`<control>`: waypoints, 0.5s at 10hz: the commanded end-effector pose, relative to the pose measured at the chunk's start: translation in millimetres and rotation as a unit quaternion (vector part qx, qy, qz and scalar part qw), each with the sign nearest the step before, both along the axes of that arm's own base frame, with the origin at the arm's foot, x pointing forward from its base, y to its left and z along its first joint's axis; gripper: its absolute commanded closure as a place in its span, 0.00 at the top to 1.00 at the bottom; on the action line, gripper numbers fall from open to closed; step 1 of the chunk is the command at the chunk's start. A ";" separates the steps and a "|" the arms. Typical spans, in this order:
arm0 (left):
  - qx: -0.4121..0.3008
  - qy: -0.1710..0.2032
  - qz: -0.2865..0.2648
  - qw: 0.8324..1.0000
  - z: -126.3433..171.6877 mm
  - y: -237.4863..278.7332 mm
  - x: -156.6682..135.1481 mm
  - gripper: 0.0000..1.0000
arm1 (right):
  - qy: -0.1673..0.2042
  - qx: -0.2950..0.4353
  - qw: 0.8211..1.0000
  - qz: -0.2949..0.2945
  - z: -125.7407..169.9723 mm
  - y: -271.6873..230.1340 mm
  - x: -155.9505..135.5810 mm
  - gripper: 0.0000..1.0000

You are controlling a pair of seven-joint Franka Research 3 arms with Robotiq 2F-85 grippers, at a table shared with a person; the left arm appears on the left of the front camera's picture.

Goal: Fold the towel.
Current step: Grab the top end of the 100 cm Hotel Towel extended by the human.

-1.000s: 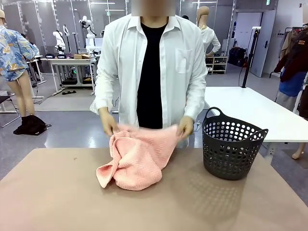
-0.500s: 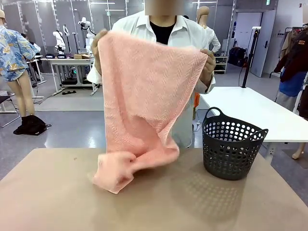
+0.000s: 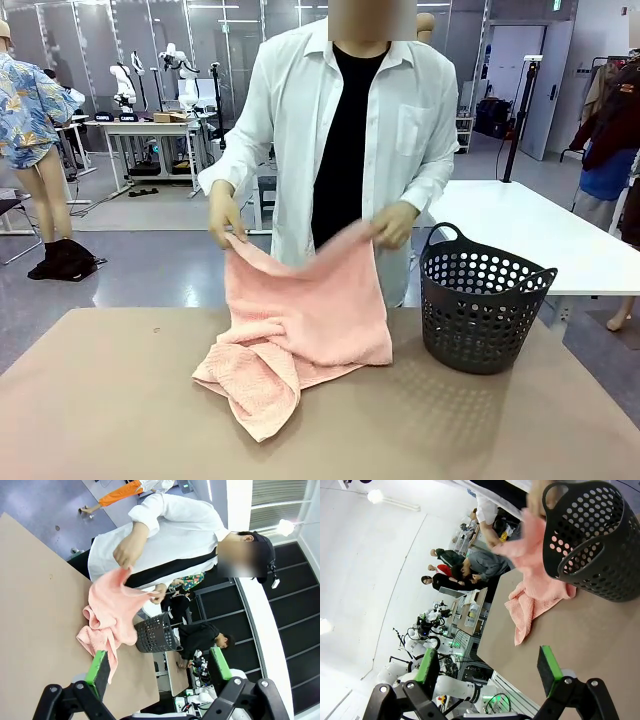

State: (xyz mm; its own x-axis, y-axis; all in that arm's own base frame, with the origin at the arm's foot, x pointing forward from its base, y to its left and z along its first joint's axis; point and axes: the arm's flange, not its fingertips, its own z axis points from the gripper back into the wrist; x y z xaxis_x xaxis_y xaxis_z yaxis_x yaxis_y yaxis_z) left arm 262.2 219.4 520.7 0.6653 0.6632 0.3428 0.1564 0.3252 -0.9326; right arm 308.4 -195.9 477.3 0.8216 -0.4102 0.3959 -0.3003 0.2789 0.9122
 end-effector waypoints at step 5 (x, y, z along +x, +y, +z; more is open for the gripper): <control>-0.004 -0.009 -0.001 1.000 1.3 0.3 2.5 1.00 | -0.004 0.004 1.000 0.000 0.8 -0.3 1.2 1.00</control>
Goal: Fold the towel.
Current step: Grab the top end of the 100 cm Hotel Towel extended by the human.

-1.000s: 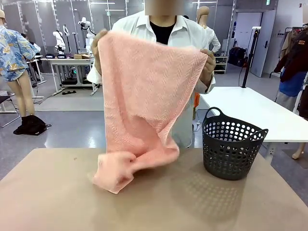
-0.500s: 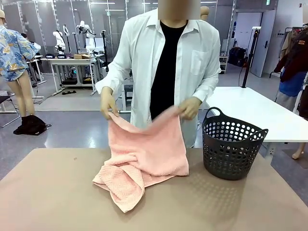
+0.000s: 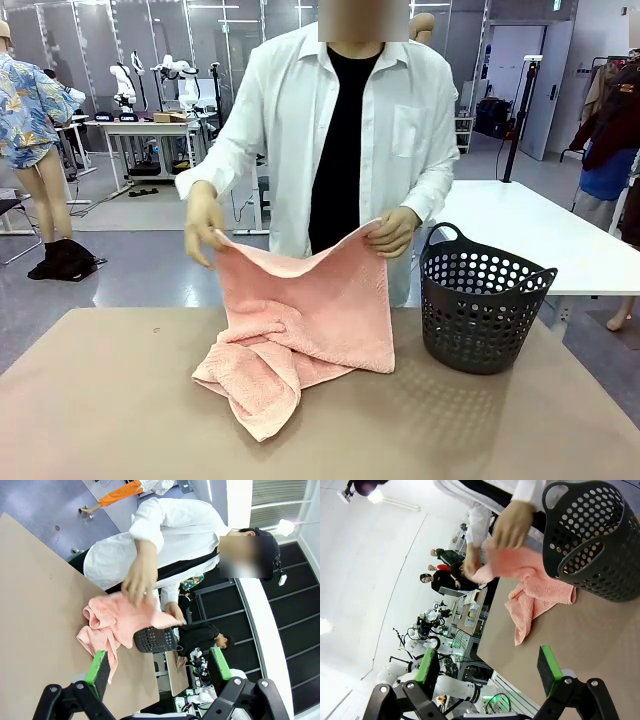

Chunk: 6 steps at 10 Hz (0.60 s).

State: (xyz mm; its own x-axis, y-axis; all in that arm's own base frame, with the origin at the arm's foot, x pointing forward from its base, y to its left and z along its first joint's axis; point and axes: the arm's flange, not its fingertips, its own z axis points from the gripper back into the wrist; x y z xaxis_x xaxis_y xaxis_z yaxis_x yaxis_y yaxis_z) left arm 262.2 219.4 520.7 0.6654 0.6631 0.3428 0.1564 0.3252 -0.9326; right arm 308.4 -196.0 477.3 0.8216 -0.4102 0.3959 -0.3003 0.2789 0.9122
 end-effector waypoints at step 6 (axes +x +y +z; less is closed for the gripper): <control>-0.004 -0.009 -0.001 1.000 1.3 0.3 2.5 1.00 | -0.004 0.004 1.000 0.000 0.8 -0.3 1.2 1.00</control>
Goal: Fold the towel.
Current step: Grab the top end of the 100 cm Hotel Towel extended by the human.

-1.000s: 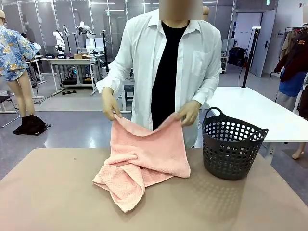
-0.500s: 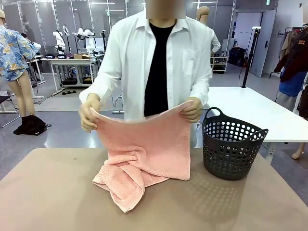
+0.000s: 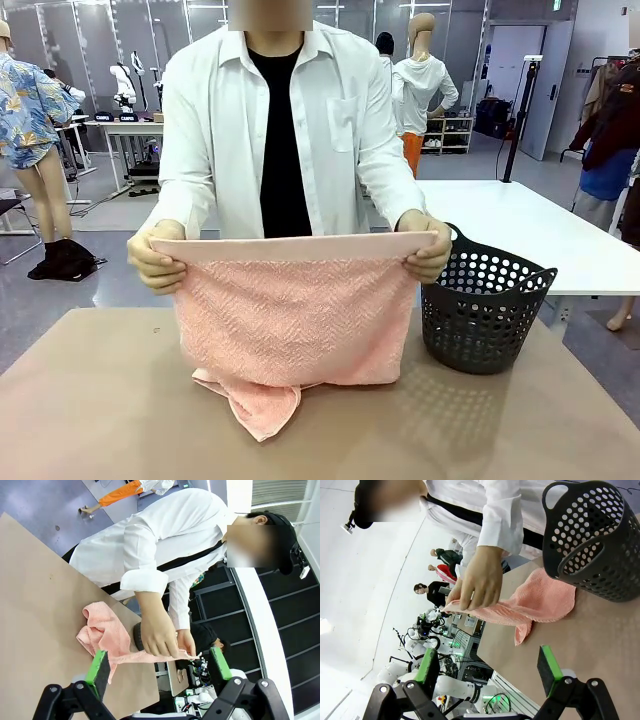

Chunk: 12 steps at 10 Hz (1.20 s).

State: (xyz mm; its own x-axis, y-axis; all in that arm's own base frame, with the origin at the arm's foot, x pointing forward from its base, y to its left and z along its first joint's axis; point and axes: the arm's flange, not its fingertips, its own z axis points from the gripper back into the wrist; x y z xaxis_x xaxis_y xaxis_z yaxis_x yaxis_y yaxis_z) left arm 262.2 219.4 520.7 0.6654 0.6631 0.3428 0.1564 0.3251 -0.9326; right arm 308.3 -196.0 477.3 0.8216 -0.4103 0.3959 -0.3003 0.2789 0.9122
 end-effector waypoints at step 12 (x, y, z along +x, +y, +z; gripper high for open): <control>0.347 -0.110 -0.094 0.927 132.3 -49.4 11.9 1.00 | -0.147 -0.303 0.938 0.074 142.1 45.9 23.3 1.00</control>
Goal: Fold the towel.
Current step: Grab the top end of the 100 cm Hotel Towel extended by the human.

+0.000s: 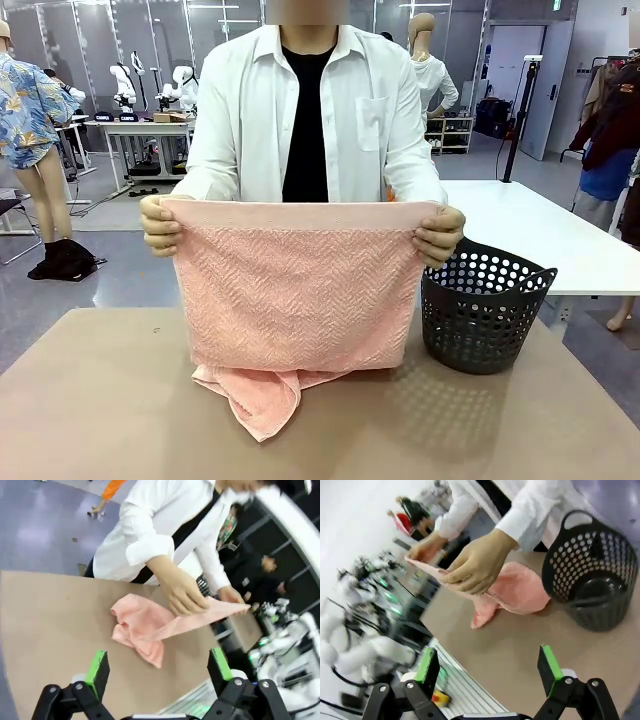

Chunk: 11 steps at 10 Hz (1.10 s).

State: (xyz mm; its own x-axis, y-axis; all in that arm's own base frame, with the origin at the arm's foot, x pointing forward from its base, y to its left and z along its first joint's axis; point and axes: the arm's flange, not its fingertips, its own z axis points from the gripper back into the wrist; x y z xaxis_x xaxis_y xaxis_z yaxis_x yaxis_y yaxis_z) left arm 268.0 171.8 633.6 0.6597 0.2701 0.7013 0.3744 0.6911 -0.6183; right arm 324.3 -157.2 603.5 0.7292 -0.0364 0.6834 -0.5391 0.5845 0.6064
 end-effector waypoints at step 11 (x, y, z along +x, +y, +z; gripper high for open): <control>0.464 -0.181 -0.215 0.840 131.7 -220.3 7.9 1.00 | -0.192 -0.401 0.880 0.165 153.8 208.7 -5.5 1.00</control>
